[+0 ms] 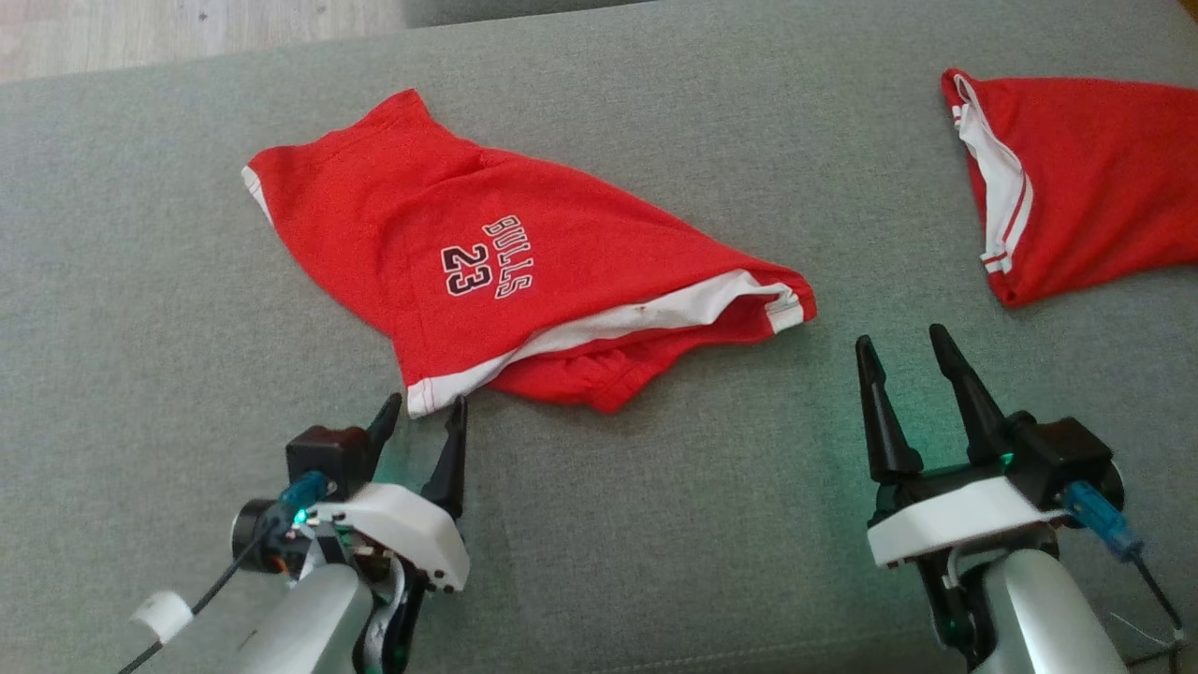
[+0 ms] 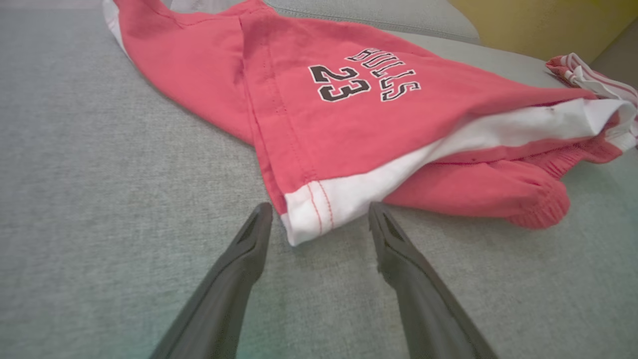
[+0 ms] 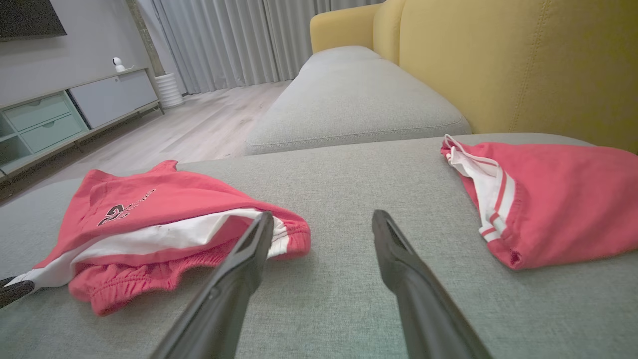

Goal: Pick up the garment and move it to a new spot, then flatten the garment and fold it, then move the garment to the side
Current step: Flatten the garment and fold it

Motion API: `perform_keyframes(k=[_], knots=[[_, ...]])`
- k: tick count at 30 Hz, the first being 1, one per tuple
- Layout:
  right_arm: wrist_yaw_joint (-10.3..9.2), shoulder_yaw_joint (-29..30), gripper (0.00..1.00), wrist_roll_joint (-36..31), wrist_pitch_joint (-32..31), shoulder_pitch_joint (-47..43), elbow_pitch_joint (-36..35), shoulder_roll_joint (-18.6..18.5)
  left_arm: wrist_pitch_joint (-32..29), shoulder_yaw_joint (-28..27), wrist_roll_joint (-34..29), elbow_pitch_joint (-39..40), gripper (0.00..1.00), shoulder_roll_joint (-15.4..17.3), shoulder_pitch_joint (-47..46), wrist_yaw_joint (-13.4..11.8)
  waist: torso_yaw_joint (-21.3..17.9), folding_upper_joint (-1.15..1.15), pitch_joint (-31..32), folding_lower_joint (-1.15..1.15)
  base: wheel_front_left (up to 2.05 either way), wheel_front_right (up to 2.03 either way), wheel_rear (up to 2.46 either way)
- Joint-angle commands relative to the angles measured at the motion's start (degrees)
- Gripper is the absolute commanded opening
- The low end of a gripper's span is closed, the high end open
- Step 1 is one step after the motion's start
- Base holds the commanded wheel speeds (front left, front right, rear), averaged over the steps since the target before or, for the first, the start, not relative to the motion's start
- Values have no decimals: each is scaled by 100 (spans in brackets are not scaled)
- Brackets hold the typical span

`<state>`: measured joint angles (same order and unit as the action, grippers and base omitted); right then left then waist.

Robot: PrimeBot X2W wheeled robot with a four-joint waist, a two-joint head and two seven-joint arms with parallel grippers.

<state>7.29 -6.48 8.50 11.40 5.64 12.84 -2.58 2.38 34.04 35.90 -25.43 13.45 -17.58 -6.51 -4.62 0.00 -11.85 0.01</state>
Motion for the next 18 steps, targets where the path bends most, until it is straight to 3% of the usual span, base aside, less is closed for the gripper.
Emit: perform_keyframes(k=[1, 3, 5, 10, 15, 17, 18], knots=[[20, -86, 100, -21, 71, 249, -151, -30, 88, -130, -24, 138, 100, 31, -265, 12, 10, 0, -2, -1, 0, 0, 0], [20, -66, 100, -26, 82, 262, -135, -30, 28, -88, -5, 112, 86, 17, -276, 49, 22, 0, -2, -1, 0, 0, 0], [20, -70, 100, -19, 91, 281, -121, -30, 20, -72, -1, 84, 78, 20, -290, 66, 21, 0, -2, -1, 0, 0, 0], [20, -97, 100, 2, 111, 319, -99, -30, 69, -76, 5, 25, 83, 12, -342, 71, -2, 0, -2, -1, 0, 0, 0], [20, -110, 100, -7, 126, 329, -67, -30, 80, -43, 18, -33, 82, -34, -414, 94, -43, 0, -14, -1, 0, 0, 0], [20, -119, 100, -7, 130, 330, -53, -30, 68, -27, 25, -84, 71, -47, -440, 107, -69, 0, -15, -1, 0, 0, 0], [20, -129, 100, -4, 133, 332, -43, -30, 55, -13, 34, -146, 49, -59, -472, 121, -93, 0, -18, -1, 0, 0, 0]])
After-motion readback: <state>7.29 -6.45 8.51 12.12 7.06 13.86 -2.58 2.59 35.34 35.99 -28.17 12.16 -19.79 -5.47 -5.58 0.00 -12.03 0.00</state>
